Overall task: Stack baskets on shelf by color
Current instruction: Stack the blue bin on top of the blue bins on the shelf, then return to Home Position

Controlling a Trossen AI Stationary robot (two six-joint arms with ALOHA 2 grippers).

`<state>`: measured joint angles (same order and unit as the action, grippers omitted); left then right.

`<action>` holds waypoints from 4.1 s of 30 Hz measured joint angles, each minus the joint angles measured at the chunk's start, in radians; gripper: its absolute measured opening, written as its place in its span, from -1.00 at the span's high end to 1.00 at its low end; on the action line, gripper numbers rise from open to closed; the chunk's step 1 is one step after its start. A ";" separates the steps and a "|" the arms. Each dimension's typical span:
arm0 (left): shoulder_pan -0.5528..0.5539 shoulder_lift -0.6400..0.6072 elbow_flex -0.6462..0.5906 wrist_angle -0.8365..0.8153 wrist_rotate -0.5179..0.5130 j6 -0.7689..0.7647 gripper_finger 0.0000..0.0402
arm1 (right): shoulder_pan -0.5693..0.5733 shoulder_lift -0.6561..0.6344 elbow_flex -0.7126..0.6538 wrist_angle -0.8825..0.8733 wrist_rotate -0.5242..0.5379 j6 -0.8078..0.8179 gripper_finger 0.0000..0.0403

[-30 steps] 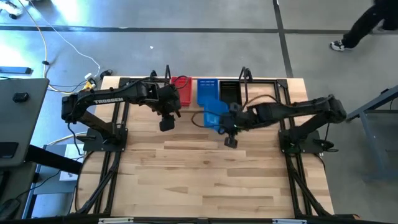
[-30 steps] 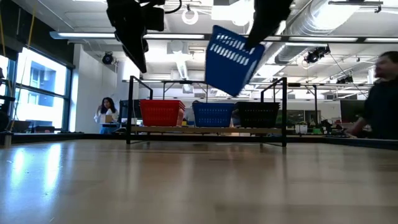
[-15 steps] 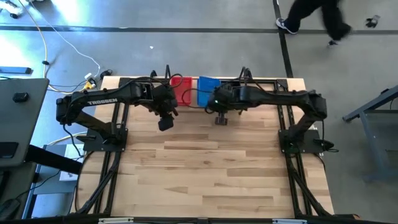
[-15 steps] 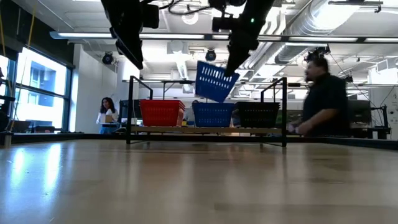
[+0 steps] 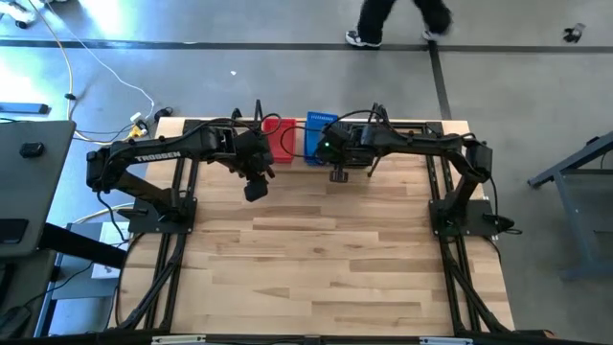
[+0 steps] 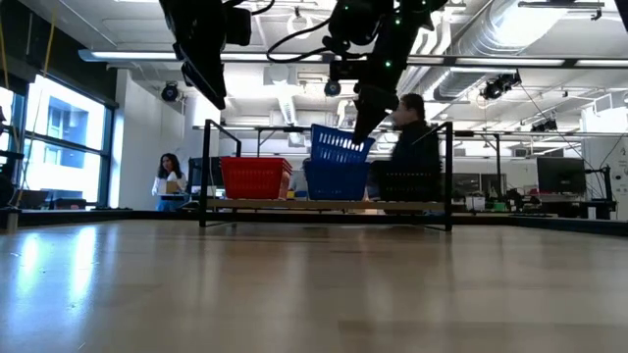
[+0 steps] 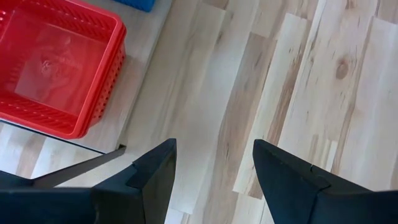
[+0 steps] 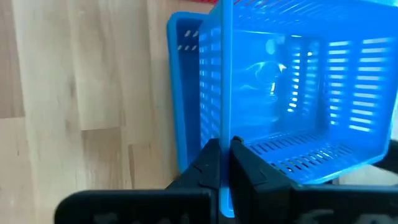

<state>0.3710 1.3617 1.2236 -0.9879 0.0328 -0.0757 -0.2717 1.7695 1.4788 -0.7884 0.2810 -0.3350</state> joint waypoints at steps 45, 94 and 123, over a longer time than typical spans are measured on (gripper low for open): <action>-0.137 -0.205 -0.175 0.319 -0.010 -0.033 -0.01 | -0.002 -0.026 0.269 -0.126 -0.091 0.309 0.52; -0.306 -1.334 -1.181 0.992 -0.089 -0.237 -0.01 | 0.023 -0.190 0.839 -0.433 0.015 0.501 0.52; -0.305 -1.337 -1.212 1.007 -0.097 -0.236 -0.01 | 0.413 -0.932 -0.134 -0.354 0.362 0.695 0.52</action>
<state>0.0658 0.0250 0.0120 0.0189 -0.0643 -0.3115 0.1413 0.8373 1.3452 -1.1423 0.6429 0.3596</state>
